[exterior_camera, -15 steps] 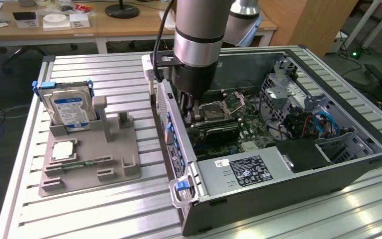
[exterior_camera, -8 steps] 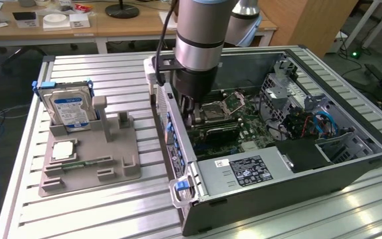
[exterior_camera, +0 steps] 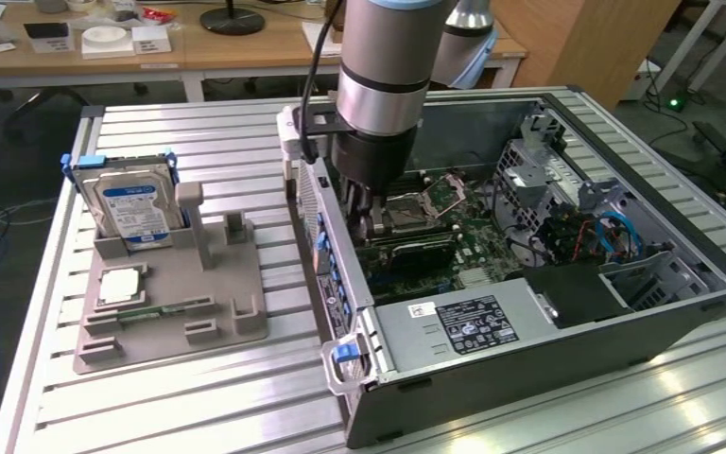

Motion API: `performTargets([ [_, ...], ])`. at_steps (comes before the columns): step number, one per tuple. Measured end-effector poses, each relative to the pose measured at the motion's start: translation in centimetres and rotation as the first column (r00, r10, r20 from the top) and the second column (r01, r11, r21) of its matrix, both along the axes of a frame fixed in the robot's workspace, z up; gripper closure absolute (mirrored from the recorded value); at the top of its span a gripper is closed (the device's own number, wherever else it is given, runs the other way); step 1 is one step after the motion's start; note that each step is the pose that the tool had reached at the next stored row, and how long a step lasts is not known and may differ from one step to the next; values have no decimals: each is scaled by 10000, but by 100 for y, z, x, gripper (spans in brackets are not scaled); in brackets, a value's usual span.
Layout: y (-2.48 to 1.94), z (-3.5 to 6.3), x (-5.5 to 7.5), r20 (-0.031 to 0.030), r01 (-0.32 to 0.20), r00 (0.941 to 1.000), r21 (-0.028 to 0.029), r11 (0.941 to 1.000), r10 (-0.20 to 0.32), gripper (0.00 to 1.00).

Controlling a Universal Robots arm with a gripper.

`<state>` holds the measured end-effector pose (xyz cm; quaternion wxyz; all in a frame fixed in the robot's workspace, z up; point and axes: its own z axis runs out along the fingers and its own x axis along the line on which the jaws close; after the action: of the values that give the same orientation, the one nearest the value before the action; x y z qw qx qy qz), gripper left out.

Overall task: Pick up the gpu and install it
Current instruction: 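Press down on the gpu until it lock into place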

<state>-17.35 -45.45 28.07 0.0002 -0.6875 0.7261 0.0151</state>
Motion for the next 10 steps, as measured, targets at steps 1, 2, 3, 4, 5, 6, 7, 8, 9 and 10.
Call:
performTargets([
  [1, 1, 15, 1, -1, -1, 10000, 2, 10000, 1, 90],
  [2, 2, 34, 1, -2, -2, 10000, 1, 10000, 2, 90],
  [3, 3, 44, 1, -2, -2, 10000, 2, 10000, 2, 90],
  [4, 4, 52, 0, -4, -1, 10000, 2, 10000, 1, 90],
  [5, 6, 59, 0, -8, 0, 10000, 2, 10000, 0, 90],
  [6, 7, 59, 0, -13, -1, 10000, 4, 10000, 1, 90],
  [7, 7, 59, -1, -22, 0, 10000, 4, 10000, 0, 90],
  [8, 7, 59, -1, -29, 1, 10000, 4, 10000, -1, 90],
  [9, 8, 60, -1, -37, 1, 10000, 2, 10000, -1, 90],
  [10, 8, 60, -1, -46, 1, 10000, 1, 10000, -1, 90],
])
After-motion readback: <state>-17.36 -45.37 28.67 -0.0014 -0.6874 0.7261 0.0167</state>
